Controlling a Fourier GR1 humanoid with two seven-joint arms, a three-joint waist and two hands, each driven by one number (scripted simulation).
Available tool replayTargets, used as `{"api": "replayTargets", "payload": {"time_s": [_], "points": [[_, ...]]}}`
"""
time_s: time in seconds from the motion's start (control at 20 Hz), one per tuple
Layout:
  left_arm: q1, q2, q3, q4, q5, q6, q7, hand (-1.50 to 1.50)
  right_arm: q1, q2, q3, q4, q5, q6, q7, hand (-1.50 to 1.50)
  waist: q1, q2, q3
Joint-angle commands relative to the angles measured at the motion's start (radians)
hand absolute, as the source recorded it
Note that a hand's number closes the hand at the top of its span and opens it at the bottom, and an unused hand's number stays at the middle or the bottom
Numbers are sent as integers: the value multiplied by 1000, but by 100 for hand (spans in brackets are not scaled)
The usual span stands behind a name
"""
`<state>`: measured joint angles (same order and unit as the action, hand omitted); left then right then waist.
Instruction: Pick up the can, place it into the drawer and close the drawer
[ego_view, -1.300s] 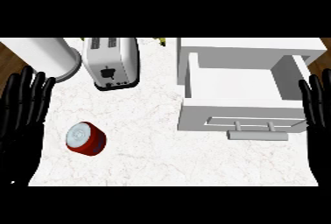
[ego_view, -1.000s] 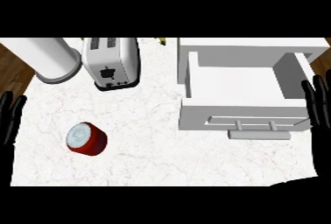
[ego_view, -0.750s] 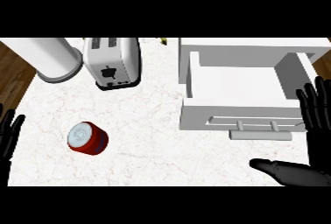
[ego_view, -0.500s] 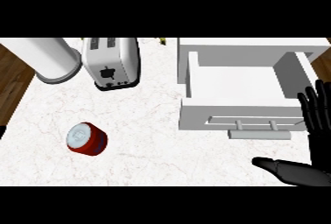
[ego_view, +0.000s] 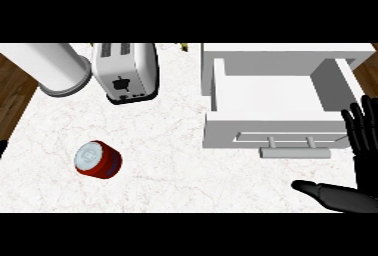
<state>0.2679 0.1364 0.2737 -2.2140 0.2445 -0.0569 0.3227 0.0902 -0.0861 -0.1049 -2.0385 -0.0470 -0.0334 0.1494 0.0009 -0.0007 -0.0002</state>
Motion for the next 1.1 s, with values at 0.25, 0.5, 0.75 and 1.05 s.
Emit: {"api": "replayTargets", "payload": {"time_s": [0.25, 0.5, 0.75, 1.05], "points": [[-64, -61, -66, 118, -110, 11, -3, -150, -14, -44, -91, 3, -61, 52, 10, -150, -1, 1, 0], [-9, -108, -86, 346, -195, -29, -253, -150, 33, -33, -84, -83, -55, 45, 53, -150, -3, 0, 0], [-47, -135, -117, 381, -250, 37, -248, -150, 67, -34, -102, -24, -54, 98, -43, -150, -3, 1, 0], [-39, -115, -102, 606, -256, 67, -461, -150, 87, 8, -63, -106, -32, 79, 5, -150, -3, 1, 0]]}}
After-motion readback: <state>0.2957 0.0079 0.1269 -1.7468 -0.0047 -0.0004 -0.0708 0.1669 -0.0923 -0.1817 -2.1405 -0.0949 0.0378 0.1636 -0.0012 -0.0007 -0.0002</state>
